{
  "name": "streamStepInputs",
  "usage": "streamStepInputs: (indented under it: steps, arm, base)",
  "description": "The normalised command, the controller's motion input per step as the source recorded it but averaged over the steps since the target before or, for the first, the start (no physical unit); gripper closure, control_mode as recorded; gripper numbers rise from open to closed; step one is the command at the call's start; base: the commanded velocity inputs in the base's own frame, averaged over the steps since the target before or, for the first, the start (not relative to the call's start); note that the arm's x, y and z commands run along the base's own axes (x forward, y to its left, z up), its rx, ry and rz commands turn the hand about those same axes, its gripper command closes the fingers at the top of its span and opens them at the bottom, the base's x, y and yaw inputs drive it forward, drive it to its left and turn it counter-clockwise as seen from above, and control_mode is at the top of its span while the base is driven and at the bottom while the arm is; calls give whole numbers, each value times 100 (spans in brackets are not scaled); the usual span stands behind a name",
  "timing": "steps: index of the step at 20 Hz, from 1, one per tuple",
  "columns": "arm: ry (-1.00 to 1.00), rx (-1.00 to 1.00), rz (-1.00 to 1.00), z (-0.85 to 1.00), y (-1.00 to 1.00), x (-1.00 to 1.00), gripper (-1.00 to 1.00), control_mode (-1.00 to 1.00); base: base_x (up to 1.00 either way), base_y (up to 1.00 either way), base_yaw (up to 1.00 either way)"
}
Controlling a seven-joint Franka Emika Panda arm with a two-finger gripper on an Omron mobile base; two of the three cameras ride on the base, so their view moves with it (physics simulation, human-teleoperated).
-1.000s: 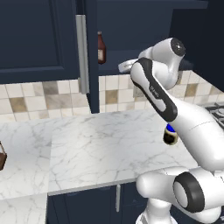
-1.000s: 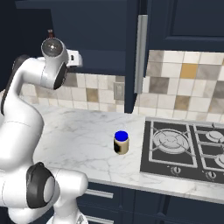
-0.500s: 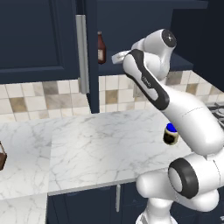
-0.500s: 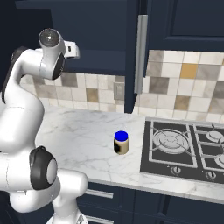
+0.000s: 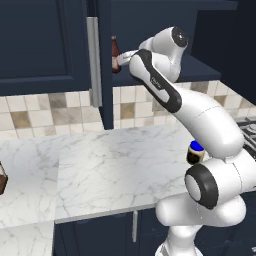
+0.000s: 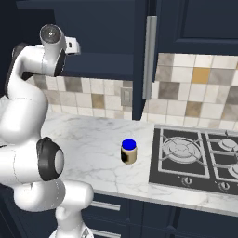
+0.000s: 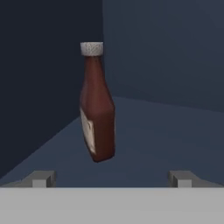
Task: Take 2 condiments from the cabinet and move them on the counter near the stove.Make sure the condiments are lined up with each other, next to each other.
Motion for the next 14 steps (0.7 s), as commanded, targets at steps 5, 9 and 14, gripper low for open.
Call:
streamStepInputs:
  steps: [5,9,14]
  arm:
    - [-4,1,3,17,19,22,-100,-100]
    - [-4,2,2,4,8,20,-100,-100]
    - [-10,2,6,0,16,19,-100,-100]
  base:
    - [0,0,0]
    - [0,0,0]
    - [0,0,0]
